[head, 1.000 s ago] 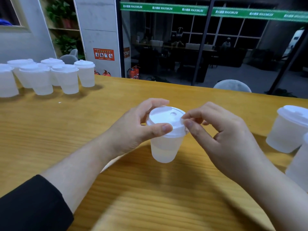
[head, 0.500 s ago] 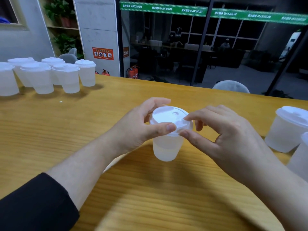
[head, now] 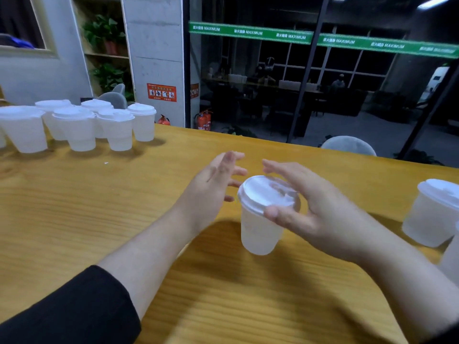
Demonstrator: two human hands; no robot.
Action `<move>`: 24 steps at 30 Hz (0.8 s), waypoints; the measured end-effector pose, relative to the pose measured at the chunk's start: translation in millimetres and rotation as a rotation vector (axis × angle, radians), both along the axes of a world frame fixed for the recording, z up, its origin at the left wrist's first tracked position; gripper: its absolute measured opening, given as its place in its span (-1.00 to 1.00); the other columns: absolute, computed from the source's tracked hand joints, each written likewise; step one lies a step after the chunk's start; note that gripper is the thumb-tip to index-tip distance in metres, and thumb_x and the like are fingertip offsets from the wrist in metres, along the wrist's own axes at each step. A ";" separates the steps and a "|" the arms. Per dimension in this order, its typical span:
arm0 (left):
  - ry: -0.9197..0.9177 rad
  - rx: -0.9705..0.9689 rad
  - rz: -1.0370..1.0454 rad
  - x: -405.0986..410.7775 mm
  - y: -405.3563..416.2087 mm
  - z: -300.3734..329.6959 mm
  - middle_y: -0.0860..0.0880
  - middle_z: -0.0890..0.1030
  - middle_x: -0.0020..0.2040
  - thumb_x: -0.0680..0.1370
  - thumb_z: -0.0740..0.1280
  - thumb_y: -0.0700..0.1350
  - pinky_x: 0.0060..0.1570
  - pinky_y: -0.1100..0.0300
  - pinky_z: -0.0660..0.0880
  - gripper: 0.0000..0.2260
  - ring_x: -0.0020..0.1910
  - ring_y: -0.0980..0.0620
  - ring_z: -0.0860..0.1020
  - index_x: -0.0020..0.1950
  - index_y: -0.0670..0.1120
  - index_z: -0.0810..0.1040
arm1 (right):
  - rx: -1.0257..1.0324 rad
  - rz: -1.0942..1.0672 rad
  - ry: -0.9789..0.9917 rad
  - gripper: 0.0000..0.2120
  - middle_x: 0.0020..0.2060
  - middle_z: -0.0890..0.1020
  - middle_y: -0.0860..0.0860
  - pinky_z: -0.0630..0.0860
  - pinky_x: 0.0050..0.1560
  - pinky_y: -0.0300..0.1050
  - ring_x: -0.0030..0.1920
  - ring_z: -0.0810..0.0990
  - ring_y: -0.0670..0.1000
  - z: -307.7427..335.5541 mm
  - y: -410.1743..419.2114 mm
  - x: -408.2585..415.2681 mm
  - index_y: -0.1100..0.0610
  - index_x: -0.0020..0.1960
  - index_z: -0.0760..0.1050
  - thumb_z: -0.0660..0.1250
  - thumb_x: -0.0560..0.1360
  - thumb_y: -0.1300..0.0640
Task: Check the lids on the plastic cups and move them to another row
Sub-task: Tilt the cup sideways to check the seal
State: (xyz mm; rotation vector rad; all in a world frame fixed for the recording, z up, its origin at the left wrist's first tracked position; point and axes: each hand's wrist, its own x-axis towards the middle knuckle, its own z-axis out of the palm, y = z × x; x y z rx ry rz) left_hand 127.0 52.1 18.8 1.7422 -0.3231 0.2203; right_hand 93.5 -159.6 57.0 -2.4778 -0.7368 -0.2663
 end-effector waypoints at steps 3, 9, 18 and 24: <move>0.064 -0.006 0.091 4.6 0.7 -3.5 0.02 0.70 0.06 0.55 0.02 0.41 0.12 -0.09 0.64 -0.42 -0.01 0.11 0.68 0.30 0.09 0.55 | -0.081 0.010 0.059 -0.12 0.33 0.33 -0.49 0.34 0.20 -0.45 0.30 0.30 -0.47 0.4 4.7 1.2 -0.33 0.54 0.21 0.36 0.28 -0.50; 0.332 -0.048 0.002 6.9 -4.0 -12.1 -0.14 0.73 0.08 0.67 0.12 0.29 0.22 -0.09 0.61 -0.53 0.07 -0.12 0.72 0.25 -0.01 0.61 | 0.234 -0.108 -0.006 -0.20 0.23 0.46 -0.34 0.34 0.07 -0.56 0.22 0.39 -0.41 -9.7 4.1 5.0 -0.20 0.44 0.43 0.39 0.24 -0.42; 0.726 -0.705 -0.305 -19.7 -73.9 4.2 -0.06 0.60 -0.11 0.59 0.30 0.31 -0.42 0.21 0.39 -0.55 -0.35 -0.02 0.48 0.22 -0.01 0.63 | 0.568 -0.229 0.006 -0.12 0.29 0.51 -0.28 0.42 0.06 -0.45 0.27 0.44 -0.37 7.9 -13.8 4.2 -0.20 0.47 0.42 0.42 0.23 -0.53; 0.801 -0.628 -0.364 -23.2 -79.5 7.4 -0.08 0.56 -0.22 0.55 0.32 0.21 -0.46 0.29 0.35 -0.67 -0.37 0.02 0.45 -0.03 -0.02 0.71 | 0.284 -0.037 0.035 -0.20 0.35 0.43 -0.43 0.37 0.21 -0.36 0.38 0.36 -0.39 15.9 -36.8 -3.5 -0.28 0.50 0.35 0.33 0.30 -0.49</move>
